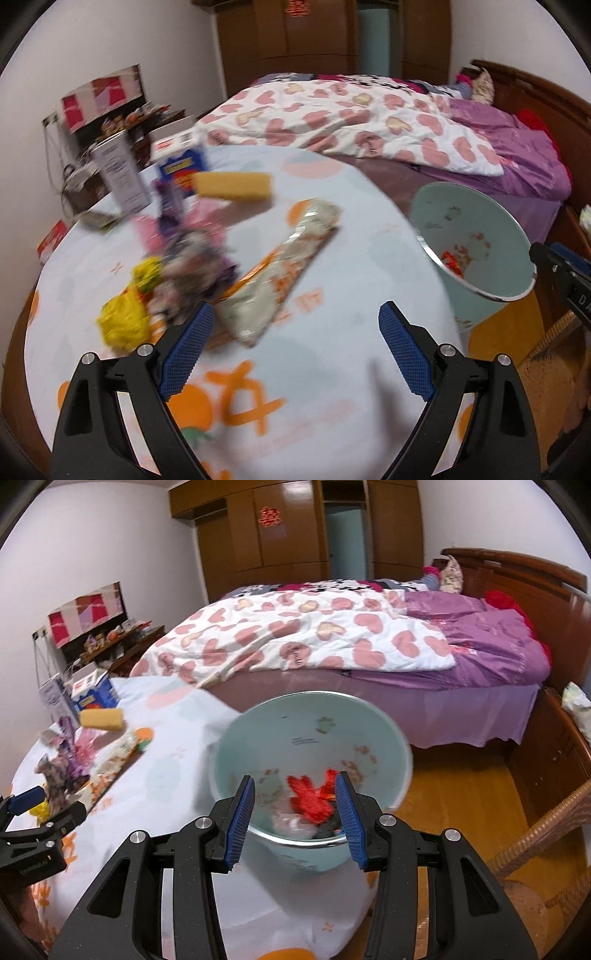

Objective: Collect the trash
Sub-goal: 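Move the right gripper to the cream snack packet while the left gripper grasps the plaid cloth, then grasp the cream snack packet with the right gripper and lift it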

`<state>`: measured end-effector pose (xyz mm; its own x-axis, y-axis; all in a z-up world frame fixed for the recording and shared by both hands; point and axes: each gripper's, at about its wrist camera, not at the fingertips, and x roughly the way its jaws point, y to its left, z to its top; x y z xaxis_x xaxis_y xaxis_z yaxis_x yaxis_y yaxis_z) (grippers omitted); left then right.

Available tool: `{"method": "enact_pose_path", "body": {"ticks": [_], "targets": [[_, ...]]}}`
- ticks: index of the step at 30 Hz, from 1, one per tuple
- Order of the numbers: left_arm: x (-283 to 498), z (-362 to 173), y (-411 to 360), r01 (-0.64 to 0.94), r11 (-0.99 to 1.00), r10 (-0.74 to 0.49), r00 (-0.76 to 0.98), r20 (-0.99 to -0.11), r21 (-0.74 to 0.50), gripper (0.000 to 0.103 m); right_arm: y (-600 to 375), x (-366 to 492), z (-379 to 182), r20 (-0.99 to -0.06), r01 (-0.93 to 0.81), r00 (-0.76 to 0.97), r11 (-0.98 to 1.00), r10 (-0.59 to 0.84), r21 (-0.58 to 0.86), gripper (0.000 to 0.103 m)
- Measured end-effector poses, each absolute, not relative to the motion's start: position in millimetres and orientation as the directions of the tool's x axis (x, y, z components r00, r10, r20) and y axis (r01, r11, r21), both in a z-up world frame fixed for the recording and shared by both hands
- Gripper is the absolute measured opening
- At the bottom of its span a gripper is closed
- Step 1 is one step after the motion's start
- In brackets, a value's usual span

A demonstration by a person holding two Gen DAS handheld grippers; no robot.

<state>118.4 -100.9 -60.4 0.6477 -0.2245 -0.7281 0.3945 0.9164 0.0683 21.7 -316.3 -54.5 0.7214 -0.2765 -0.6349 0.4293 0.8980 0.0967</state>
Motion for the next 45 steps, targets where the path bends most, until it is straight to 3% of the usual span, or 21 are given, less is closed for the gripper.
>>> {"method": "enact_pose_path", "body": {"ticks": [9,17,18,20,23,28,39,45], "targets": [[145,-60,-50,0.265,0.960,-0.128,0.702,-0.700,0.091,0.087,-265,53,-59,-0.654,0.336,0.734,0.934,-0.180,0.120,0.045],[186,-85,-27,0.250,0.968,-0.175,0.637,-0.751,-0.014,0.061,-232,82,-60,-0.677,0.280,0.729,0.947,-0.104,0.156,0.045],[189,-86,-25,0.255,0.966,-0.193,0.629,-0.753,-0.035,0.057,-229,87,-61,-0.681,0.274,0.727,0.948,-0.094,0.162,0.045],[191,-88,-22,0.269,0.961,-0.225,0.614,-0.756,-0.068,0.037,-222,98,-64,-0.691,0.263,0.720,0.946,-0.062,0.189,0.045],[187,-85,-16,0.285,0.955,-0.247,0.620,-0.744,-0.080,0.027,-213,115,-68,-0.704,0.254,0.710,0.939,-0.017,0.233,0.045],[171,-63,6,0.277,0.954,-0.271,0.645,-0.715,-0.112,0.027,-196,136,-72,-0.714,0.246,0.700,0.926,0.035,0.286,0.045],[165,-46,77,0.129,0.987,-0.156,0.701,-0.696,-0.091,0.027,-159,181,-97,-0.785,0.297,0.617,0.911,0.047,0.288,0.045],[168,-53,97,0.081,0.991,-0.131,0.693,-0.709,-0.105,0.027,-148,184,-101,-0.789,0.250,0.612,0.932,0.057,0.262,0.027]]}}
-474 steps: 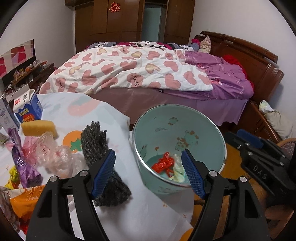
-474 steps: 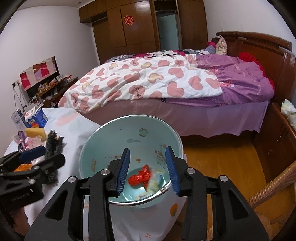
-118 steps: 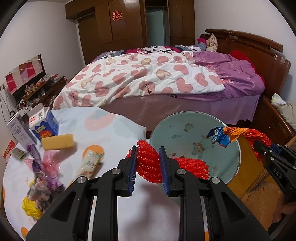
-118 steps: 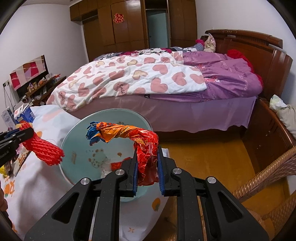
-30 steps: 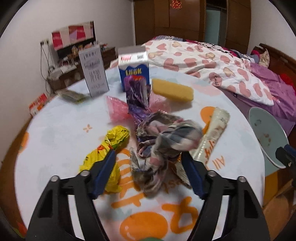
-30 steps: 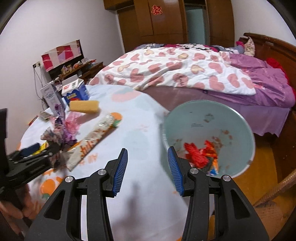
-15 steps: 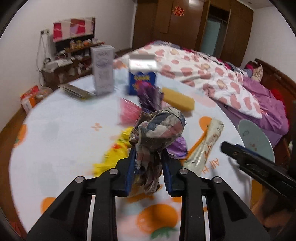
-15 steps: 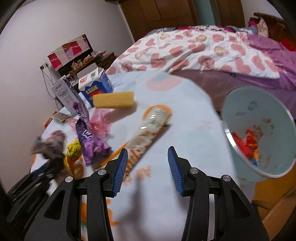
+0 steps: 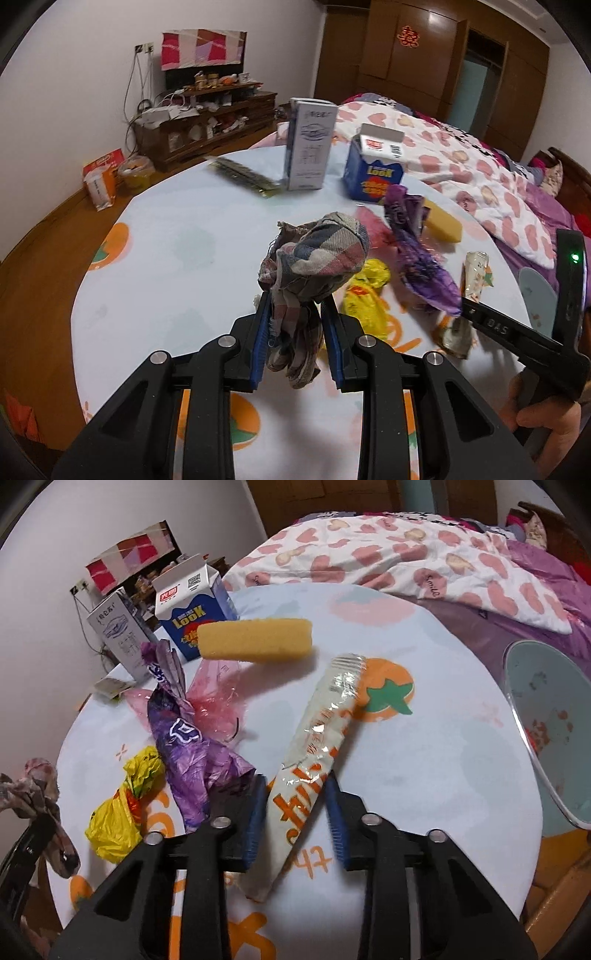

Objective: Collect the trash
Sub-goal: 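Grasp the cream snack packet with the right gripper and lift it, then carry the snack packet over the wastebasket while the left gripper carries the plaid cloth there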

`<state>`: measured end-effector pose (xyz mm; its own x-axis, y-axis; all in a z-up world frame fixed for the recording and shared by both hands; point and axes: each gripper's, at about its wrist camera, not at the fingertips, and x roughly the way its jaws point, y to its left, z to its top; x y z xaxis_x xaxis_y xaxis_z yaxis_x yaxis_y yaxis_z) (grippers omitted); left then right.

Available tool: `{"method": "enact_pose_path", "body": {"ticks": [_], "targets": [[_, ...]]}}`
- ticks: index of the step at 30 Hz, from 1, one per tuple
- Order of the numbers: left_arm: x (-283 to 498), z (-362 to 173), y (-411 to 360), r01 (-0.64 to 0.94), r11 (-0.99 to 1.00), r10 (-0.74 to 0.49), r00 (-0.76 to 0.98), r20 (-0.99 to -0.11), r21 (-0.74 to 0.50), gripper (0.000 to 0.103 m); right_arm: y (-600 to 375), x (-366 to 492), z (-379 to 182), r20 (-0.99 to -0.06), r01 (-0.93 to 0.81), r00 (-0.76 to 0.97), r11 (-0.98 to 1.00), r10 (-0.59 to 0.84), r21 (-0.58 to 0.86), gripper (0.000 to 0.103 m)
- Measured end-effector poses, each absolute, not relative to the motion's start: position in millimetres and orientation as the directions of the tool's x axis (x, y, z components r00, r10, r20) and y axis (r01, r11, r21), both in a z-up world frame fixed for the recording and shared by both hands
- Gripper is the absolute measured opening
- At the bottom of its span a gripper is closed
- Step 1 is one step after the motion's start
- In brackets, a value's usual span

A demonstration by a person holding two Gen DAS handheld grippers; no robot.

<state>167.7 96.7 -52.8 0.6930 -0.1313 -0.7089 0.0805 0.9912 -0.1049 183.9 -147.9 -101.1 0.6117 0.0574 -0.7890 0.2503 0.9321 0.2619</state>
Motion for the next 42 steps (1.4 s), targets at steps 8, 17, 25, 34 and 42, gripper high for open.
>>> {"method": "enact_pose_path", "body": {"ticks": [8,17,25,34,42], "targets": [[163,-53,95,0.079,0.992,-0.127,0.687,-0.715,-0.099,0.027,-165,160,-85,-0.751,0.202,0.651,0.928,0.112,0.313,0.022],[152,-49,72,0.122,0.990,-0.135,0.688,-0.713,-0.070,0.027,-180,120,-44,-0.672,0.158,0.740,0.969,0.012,0.191,0.021],[140,-43,31,0.204,0.978,-0.180,0.677,-0.714,-0.053,0.027,-198,93,-34,-0.636,0.167,0.771,0.974,-0.032,0.155,0.022],[129,-40,-7,0.277,0.961,-0.211,0.664,-0.717,-0.026,0.027,-223,78,-37,-0.630,0.212,0.773,0.966,-0.073,0.148,0.022],[123,-39,-33,0.317,0.949,-0.219,0.657,-0.721,0.000,0.027,-240,68,-36,-0.620,0.237,0.778,0.961,-0.101,0.141,0.022]]}}
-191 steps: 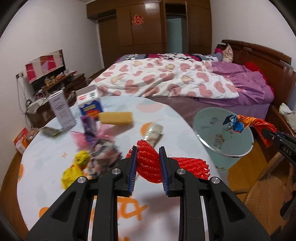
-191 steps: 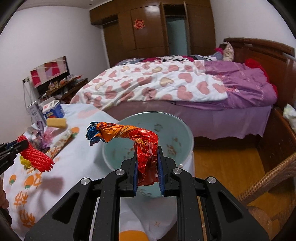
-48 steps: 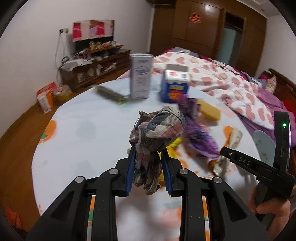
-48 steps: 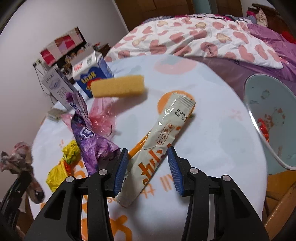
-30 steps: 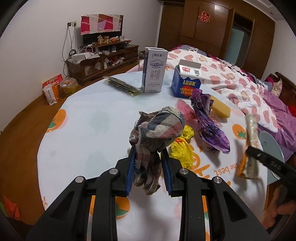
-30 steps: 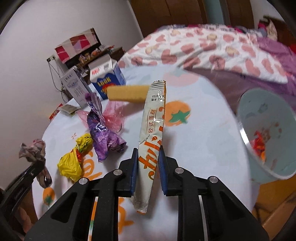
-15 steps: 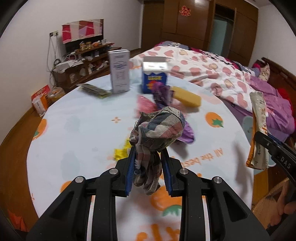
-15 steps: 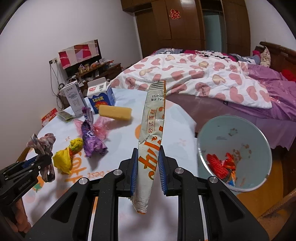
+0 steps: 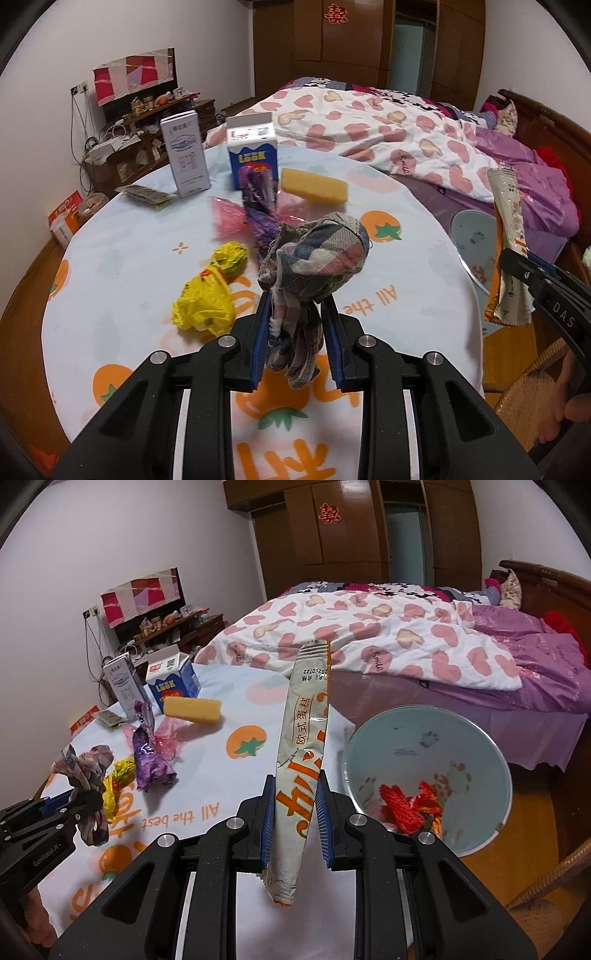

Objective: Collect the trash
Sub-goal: 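Carry the snack packet over the wastebasket while the left gripper carries the plaid cloth there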

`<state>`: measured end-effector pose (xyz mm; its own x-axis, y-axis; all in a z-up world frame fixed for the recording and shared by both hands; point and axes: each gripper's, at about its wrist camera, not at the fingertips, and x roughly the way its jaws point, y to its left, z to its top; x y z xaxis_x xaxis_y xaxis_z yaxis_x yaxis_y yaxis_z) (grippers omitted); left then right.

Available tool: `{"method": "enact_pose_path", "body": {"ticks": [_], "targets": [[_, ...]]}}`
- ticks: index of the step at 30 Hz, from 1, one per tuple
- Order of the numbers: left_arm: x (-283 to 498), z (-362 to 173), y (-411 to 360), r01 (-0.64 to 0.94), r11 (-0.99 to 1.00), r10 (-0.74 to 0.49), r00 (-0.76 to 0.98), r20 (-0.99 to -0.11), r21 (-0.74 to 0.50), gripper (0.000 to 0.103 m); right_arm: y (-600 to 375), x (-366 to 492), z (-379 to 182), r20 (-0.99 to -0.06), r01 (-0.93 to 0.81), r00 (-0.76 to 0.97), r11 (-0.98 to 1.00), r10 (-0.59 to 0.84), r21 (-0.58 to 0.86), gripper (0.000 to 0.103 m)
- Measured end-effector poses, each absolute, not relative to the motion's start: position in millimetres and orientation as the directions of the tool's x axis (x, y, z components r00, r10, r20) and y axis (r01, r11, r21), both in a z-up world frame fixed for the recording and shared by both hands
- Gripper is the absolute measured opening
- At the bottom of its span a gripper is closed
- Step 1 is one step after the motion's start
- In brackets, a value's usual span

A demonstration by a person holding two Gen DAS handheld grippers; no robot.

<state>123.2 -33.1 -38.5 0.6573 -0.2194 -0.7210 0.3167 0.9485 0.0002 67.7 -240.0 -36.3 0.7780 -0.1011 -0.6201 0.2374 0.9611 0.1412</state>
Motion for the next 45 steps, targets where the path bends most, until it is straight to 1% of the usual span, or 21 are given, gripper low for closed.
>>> {"method": "enact_pose_path", "body": {"ticks": [29,45], "targets": [[105,-38,-127,0.467,0.883,-0.291,0.616,-0.732,0.042,0.027,-315,25,-47,-0.623,0.376,0.757,0.912,-0.199,0.165,0.022],[103,-42,-173,0.527,0.849,-0.332,0.583,-0.742,0.034,0.027,-353,8,-58,-0.634,0.435,0.735,0.884,-0.240,0.169,0.022]]}}
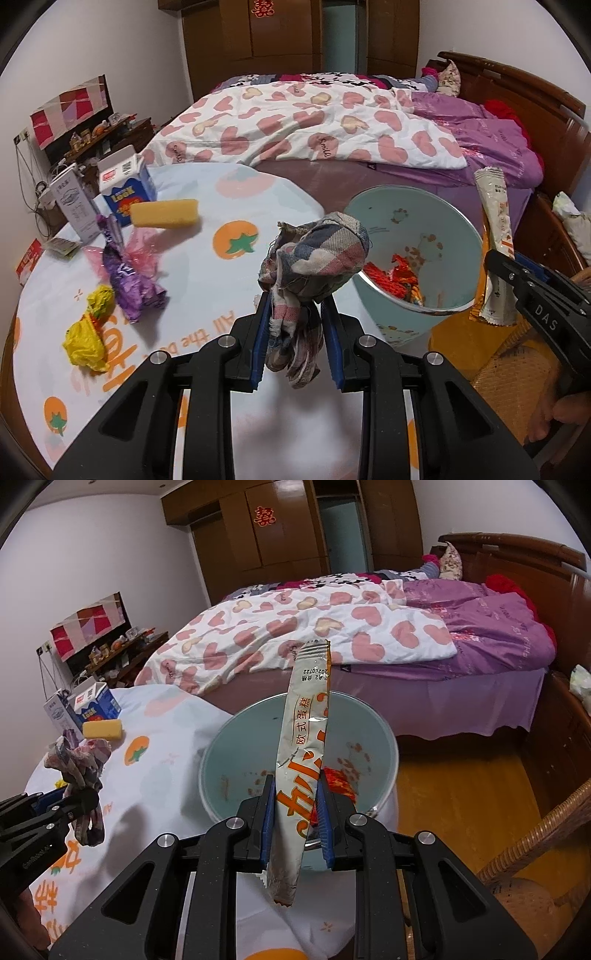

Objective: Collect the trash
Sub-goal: 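Carry the snack packet over the wastebasket while the left gripper carries the plaid cloth there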

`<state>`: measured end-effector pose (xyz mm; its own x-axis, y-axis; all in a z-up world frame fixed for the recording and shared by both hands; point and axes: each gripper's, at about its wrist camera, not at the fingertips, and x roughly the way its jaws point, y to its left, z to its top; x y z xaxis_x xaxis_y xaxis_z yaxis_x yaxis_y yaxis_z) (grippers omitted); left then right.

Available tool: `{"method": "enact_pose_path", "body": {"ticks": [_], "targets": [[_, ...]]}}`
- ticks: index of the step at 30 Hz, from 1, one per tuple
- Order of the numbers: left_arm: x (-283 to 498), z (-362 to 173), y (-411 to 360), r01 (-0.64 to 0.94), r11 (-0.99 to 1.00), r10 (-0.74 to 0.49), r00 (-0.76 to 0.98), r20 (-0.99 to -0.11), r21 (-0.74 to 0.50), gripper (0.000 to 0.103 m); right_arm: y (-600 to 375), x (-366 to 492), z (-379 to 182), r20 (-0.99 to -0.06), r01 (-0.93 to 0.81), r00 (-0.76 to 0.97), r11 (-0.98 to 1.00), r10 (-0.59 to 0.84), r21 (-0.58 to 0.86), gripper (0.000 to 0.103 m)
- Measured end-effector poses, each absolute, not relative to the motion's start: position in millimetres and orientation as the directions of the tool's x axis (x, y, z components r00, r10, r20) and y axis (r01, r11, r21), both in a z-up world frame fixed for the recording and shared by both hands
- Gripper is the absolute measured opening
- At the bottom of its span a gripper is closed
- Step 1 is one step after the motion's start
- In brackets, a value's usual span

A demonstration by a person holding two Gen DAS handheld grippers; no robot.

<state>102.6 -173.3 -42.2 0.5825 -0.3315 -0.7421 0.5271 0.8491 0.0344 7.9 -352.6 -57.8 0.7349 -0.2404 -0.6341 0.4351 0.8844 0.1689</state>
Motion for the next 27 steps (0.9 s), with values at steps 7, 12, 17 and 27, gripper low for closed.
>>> {"method": "enact_pose_path", "body": {"ticks": [7,12,17,27], "targets": [[107,-45,-201,0.557,0.830,-0.361,0.564,-0.742,0.020,0.027,-371,7,-61,-0.639,0.460,0.720,0.875,-0.270,0.148,0.022],[114,-48,-227,0.576,0.818,-0.382,0.546,-0.746,0.003,0.027,-384,14,-62,-0.636,0.472,0.715,0.872,-0.290,0.132,0.022],[121,-51,-254,0.590,0.808,-0.392,0.541,-0.744,0.003,0.027,-397,24,-65,-0.640,0.476,0.706,0.872,-0.302,0.115,0.022],[134,-70,-297,0.606,0.795,-0.400,0.504,-0.766,-0.016,0.028,-418,46,-86,-0.675,0.469,0.673,0.880,-0.302,0.073,0.022]]}}
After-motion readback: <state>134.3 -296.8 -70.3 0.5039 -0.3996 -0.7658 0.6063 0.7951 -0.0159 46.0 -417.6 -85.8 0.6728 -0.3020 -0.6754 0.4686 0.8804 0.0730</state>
